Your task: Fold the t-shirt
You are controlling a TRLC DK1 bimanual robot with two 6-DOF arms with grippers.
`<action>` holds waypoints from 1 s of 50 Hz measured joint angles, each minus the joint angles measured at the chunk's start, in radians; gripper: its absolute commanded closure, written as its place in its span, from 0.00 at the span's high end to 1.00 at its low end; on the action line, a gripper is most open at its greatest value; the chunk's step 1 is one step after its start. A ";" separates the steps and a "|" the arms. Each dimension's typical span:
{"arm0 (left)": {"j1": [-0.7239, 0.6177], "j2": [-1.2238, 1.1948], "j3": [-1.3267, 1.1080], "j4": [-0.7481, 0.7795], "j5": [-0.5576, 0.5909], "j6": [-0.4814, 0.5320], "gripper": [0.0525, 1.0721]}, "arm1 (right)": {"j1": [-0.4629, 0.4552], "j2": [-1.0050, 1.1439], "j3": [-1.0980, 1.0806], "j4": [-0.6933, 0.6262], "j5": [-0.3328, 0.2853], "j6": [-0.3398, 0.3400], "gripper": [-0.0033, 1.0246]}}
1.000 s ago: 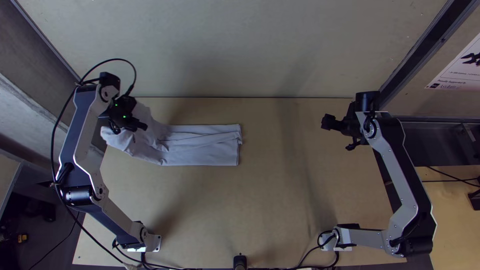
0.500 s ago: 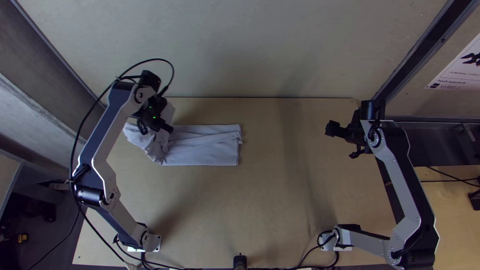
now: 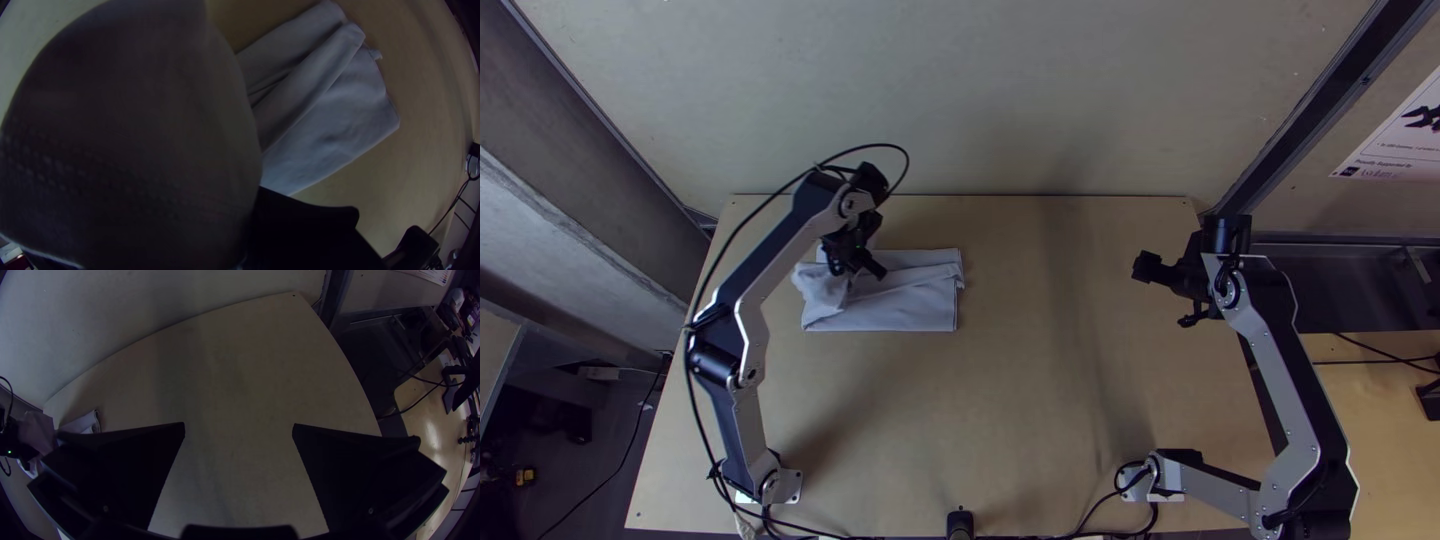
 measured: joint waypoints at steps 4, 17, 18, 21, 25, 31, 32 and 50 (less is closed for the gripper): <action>-0.030 0.048 0.034 0.000 0.001 -0.032 0.38 | -0.006 -0.002 -0.014 0.006 0.000 0.000 0.96; -0.129 0.161 0.134 0.000 0.097 -0.101 0.32 | -0.026 -0.016 -0.066 0.027 0.000 0.000 0.96; -0.137 0.172 0.144 0.000 0.100 -0.108 0.32 | -0.027 -0.016 -0.070 0.028 0.000 0.000 0.96; -0.154 0.198 0.177 0.001 0.111 -0.127 0.48 | -0.029 -0.022 -0.085 0.035 0.000 0.000 0.96; -0.176 0.233 0.214 0.032 0.122 -0.169 0.96 | -0.029 -0.034 -0.113 0.048 0.000 0.000 0.96; -0.225 0.256 0.235 0.099 0.188 -0.270 0.96 | -0.025 -0.063 -0.168 0.058 0.000 0.000 0.96; -0.235 0.256 0.236 0.125 0.207 -0.292 0.96 | -0.023 -0.069 -0.179 0.061 0.000 0.000 0.96; -0.289 0.256 0.262 0.440 0.526 -0.550 0.96 | 0.061 -0.163 -0.286 0.102 0.000 0.035 0.96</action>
